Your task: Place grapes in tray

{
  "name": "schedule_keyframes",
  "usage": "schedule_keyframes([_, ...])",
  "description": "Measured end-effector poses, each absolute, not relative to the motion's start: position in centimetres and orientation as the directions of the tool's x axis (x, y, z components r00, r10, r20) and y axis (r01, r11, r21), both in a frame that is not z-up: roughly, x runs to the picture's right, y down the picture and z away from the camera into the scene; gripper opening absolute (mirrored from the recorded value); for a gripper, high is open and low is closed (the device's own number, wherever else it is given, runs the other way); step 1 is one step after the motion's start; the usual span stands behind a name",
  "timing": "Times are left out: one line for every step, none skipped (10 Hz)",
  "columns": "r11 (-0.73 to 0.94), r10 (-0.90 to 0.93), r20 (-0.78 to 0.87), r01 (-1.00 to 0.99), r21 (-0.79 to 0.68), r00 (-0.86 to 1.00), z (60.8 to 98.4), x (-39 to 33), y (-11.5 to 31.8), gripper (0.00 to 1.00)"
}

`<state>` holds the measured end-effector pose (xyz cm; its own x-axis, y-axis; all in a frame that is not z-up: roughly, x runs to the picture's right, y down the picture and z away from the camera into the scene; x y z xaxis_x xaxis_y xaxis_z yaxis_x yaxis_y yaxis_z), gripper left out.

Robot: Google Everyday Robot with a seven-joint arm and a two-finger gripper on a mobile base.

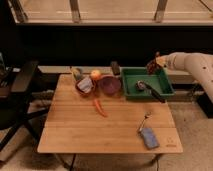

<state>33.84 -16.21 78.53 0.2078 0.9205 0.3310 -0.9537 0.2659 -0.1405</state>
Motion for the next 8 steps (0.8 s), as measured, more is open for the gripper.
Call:
schedule_keyframes([0.257, 0.924, 0.326, -0.956, -0.141, 0.2, 79.5, 34.0, -16.6, 0.44])
schedule_keyframes([0.247, 0.927, 0.323, -0.958, -0.146, 0.19, 80.5, 34.0, -16.8, 0.54])
schedule_keyframes([0.24, 0.929, 0.322, -0.959, -0.151, 0.182, 81.3, 33.9, -16.7, 0.61])
schedule_keyframes([0.224, 0.928, 0.334, -0.964, -0.147, 0.165, 82.1, 34.4, -16.9, 0.65])
schedule_keyframes([0.207, 0.927, 0.344, -0.968, -0.144, 0.147, 82.7, 35.2, -17.0, 0.65])
schedule_keyframes([0.197, 0.925, 0.355, -0.97, -0.144, 0.135, 82.9, 35.5, -17.4, 0.65])
schedule_keyframes([0.193, 0.924, 0.36, -0.97, -0.146, 0.13, 83.0, 35.5, -17.6, 0.65])
schedule_keyframes([0.194, 0.924, 0.361, -0.97, -0.146, 0.13, 83.0, 35.4, -17.6, 0.65])
